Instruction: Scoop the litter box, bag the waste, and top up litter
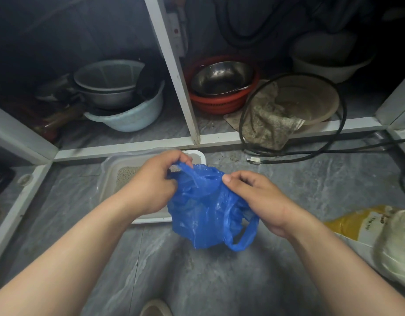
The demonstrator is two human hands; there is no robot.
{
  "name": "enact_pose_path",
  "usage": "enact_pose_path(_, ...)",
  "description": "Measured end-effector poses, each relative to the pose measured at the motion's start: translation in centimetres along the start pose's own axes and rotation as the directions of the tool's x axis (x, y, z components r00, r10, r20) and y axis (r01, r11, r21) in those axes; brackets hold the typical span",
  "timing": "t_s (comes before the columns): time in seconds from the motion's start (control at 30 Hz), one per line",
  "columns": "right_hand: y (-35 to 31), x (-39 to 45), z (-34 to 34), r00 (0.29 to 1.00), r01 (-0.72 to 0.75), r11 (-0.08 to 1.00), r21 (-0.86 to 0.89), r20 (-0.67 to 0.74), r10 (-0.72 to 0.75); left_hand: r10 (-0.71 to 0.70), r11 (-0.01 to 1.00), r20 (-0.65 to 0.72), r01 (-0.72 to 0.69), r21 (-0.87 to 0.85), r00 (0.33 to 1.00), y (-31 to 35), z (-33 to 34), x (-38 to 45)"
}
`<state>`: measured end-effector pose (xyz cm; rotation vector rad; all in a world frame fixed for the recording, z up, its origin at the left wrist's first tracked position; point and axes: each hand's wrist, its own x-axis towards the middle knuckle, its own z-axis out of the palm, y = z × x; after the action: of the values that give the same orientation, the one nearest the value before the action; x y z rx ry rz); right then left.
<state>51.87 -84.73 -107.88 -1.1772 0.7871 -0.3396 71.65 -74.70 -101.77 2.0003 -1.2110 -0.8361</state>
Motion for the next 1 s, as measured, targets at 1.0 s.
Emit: enact_pose_path(1.0, 0.1, -0.5, 0.4, 0.982, -0.161, 0.768, 0.620, 0.177, 0.063, -0.460, 0.856, 0.069, 0.463, -0.229, 0.885, 1.0, 3.7, -0.1)
